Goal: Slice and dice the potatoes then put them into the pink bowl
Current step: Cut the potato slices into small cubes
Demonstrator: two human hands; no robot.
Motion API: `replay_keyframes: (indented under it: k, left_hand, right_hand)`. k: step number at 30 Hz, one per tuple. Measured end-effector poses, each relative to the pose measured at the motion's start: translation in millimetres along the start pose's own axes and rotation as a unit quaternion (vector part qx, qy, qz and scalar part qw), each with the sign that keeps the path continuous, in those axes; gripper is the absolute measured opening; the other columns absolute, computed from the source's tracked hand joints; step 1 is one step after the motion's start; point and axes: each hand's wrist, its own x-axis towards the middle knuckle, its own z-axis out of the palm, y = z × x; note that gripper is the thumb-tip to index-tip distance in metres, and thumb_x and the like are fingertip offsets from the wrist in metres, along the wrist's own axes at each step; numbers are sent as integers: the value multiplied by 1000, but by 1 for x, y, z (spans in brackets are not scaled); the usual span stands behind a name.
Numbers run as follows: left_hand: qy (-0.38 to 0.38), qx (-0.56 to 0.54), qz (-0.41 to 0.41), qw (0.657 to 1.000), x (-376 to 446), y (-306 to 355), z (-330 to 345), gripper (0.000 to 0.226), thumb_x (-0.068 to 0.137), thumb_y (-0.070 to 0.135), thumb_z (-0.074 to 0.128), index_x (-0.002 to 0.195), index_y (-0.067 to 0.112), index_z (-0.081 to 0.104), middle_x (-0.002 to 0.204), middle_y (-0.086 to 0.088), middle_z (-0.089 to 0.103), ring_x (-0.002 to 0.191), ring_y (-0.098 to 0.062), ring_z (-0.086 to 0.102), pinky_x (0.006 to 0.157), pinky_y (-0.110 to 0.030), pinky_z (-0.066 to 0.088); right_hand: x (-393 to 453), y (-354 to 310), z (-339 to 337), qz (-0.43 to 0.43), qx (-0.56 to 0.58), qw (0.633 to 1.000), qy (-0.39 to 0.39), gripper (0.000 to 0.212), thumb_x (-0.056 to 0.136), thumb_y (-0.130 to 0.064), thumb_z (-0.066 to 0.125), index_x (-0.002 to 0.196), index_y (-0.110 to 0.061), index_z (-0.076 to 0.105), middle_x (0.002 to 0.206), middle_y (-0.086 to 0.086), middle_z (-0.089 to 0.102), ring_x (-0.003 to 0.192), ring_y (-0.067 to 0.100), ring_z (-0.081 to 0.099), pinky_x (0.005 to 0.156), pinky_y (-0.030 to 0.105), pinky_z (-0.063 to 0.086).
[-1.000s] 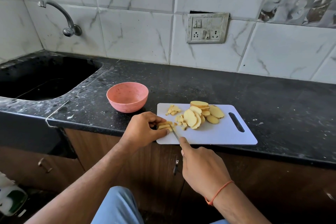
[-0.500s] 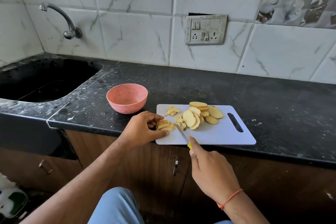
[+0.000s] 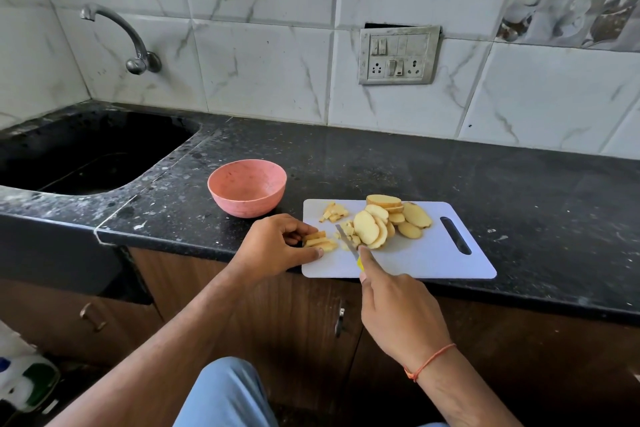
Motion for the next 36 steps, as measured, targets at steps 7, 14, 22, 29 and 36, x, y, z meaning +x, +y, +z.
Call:
replay_keyframes:
  k: [7,14,22,29,36]
  left_hand:
    - [5,-14,4,1000,-3,2,0,40,75,39,96,112,32,81,104,19,76,98,1,71,87,-24,62]
    - [-2,-26,-5,1000,-3,3,0,44,72,42,96,112,32,81,104,21,77,99,0,72,89,-26,62]
    - [-2,-20,-3,1000,-4,3,0,45,72,44,95,114,32,81,106,22,76,101,3,71,91,-24,62]
    - [0,-23,-9,1000,-4,4,1,51,68,49,95,114,31,81,107,23,77,101,4,71,90,-23,62]
    - [10,-18,-7,1000,-4,3,4,45,69,50,94,110,36,82,106,22,75,100,3,69,89,-26,62]
  right_hand:
    - [-1,4,6,10,-18,1000,-8,56,111,-41,32,164,-33,19,72,-11,52,66,7,56,53,23,43]
    - [-2,4,6,2,-15,1000,-5,55,111,-41,33,164,-34,19,70,-10,54,63,8,57,54,25,50]
    - [-7,-6,5,-7,-2,1000,-9,56,111,-42,32,164,-34,17,69,-10,52,62,8,54,50,22,38]
    - [4,-3,2,6,4,1000,3,56,111,-39,34,164,-34,19,67,-10,54,58,10,55,47,23,40]
    - [9,-17,5,-11,11,1000,4,56,111,-39,35,164,-33,20,68,-11,52,58,9,53,45,21,32]
